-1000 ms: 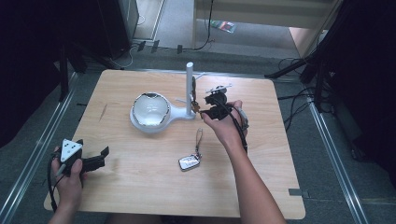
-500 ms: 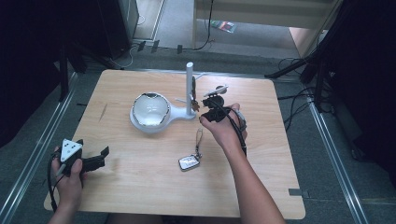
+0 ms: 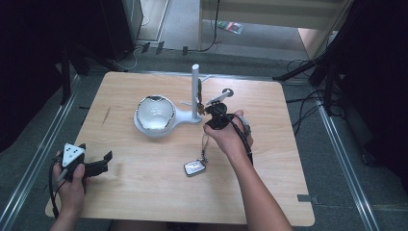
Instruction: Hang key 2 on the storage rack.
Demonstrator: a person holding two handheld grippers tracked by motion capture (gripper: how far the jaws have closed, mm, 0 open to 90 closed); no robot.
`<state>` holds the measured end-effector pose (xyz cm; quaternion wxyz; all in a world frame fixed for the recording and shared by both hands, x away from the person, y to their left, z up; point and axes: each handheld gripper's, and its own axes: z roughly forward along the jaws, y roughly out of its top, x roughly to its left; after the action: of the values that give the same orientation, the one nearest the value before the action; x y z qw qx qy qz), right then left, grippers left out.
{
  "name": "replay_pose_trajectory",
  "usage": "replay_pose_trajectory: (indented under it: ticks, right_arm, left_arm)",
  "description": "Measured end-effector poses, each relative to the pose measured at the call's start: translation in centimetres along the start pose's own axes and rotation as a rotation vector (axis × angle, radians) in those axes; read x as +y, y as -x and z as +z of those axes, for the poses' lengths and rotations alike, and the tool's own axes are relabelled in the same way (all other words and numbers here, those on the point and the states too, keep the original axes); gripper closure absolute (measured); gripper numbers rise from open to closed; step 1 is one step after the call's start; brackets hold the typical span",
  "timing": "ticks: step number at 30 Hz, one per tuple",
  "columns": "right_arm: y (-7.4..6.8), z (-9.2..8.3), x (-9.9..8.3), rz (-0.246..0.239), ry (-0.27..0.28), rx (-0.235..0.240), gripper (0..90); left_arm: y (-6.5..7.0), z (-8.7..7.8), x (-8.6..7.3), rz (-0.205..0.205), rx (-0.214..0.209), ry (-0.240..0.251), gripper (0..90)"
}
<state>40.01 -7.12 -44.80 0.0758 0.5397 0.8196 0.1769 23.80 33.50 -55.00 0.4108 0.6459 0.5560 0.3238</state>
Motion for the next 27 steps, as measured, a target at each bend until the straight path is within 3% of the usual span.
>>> replay_pose_trajectory:
  ticks: [27]
  right_arm:
    - [-1.4, 2.0, -0.5, 0.009, -0.193, 0.032, 65.4]
  left_arm:
    - [-0.1, 0.0, 0.0, -0.004, -0.004, 0.003, 0.2]
